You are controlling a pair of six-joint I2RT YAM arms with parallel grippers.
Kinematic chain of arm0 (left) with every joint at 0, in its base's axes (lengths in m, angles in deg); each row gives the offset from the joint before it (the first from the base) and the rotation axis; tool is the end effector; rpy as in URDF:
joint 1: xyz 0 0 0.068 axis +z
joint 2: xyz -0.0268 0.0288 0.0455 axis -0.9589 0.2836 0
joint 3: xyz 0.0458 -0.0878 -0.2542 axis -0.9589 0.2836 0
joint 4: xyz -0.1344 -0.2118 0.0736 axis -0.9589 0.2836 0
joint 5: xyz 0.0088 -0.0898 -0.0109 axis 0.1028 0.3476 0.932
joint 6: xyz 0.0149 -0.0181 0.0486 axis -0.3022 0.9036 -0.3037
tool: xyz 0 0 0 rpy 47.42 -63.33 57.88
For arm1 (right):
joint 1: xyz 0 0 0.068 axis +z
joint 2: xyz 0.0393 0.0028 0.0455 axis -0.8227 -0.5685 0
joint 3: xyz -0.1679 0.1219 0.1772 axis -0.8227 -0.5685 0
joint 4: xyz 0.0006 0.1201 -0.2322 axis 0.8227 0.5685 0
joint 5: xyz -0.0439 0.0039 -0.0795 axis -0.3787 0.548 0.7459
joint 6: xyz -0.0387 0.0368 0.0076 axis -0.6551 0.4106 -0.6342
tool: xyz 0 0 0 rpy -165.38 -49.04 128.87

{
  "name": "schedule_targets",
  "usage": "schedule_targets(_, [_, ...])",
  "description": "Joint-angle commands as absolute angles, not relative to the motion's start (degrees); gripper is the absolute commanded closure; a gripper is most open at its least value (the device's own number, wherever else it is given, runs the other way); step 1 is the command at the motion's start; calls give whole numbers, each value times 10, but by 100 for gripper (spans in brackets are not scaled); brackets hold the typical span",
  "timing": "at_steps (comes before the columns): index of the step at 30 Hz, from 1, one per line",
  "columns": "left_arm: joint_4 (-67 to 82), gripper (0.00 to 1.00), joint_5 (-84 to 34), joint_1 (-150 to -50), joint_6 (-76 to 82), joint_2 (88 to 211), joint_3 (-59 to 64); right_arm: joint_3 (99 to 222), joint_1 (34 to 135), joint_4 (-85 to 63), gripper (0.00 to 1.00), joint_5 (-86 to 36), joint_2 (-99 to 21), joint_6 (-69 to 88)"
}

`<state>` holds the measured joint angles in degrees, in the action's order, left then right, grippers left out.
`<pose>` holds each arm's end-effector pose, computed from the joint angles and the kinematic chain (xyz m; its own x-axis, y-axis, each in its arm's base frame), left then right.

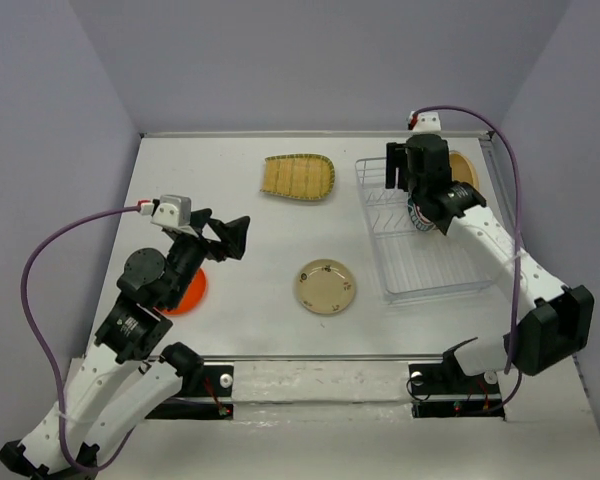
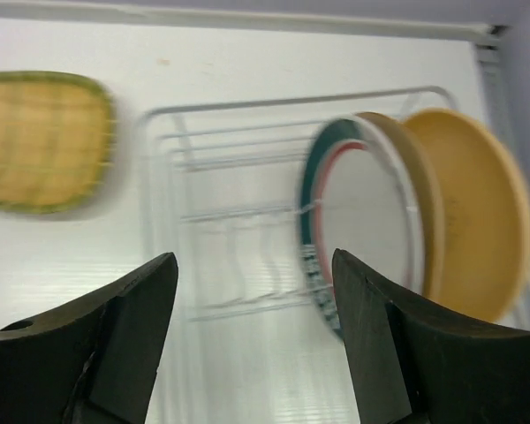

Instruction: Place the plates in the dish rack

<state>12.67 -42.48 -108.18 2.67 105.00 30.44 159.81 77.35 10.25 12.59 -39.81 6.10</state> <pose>0.1050 -0.0656 0.3850 0.0673 -0.2749 -0.9591 0.4502 0.8662 -0.2167 0.3086 0.1051 0.3559 -0.4365 -0.1245 -0.8911 0.1136 0.9748 -0.1918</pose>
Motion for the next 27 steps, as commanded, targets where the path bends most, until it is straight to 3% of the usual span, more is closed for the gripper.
schedule_targets(1, [99, 1, -443, -1079, 22, 1054, 307, 1581, 853, 38, 28, -108, -361, 179])
schedule_targets(5, [99, 1, -488, -1063, 22, 1022, 311, 1531, 952, -113, 38, -202, -425, 303])
schedule_targets(9, [80, 1, -522, -1046, 27, 982, 321, 1608, 1070, -162, 44, -205, -607, 347])
schedule_targets(18, [76, 1, -514, -1045, 35, 974, 323, 1786, 1150, -206, 43, -252, -837, 474])
schedule_targets(27, [74, 1, -496, -1045, 36, 974, 324, 1860, 1156, -256, 43, -325, -963, 585])
